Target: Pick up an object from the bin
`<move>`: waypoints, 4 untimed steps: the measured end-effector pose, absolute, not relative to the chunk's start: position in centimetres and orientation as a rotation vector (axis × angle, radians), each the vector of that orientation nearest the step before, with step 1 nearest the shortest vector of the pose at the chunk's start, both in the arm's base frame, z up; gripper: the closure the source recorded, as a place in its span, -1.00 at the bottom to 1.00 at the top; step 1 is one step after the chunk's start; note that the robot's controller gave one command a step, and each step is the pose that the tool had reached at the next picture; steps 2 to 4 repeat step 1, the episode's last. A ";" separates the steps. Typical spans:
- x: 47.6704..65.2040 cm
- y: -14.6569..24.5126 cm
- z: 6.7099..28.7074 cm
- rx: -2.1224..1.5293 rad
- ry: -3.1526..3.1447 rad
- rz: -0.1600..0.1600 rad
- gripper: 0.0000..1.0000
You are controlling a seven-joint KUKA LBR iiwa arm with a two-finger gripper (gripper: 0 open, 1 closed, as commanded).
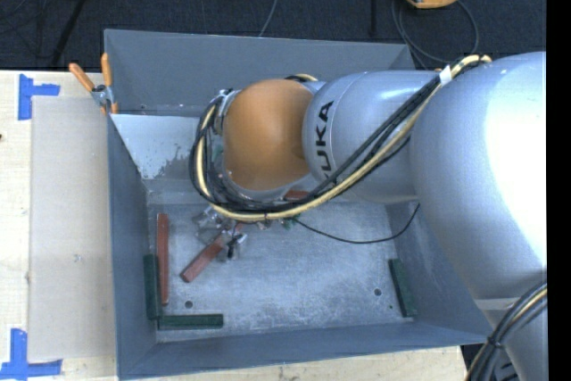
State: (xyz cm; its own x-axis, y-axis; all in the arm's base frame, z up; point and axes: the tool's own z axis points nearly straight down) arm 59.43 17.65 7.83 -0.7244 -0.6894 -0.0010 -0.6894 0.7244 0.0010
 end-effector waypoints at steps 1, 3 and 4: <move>60.8 16.8 25.7 -1.124 2.921 -0.001 1.00; 60.8 16.8 25.7 -1.124 2.921 -0.001 1.00; 60.8 16.8 25.7 -1.124 2.921 -0.001 1.00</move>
Offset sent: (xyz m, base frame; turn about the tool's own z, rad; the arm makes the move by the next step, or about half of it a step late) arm 0.0113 -0.0088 0.1731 0.0210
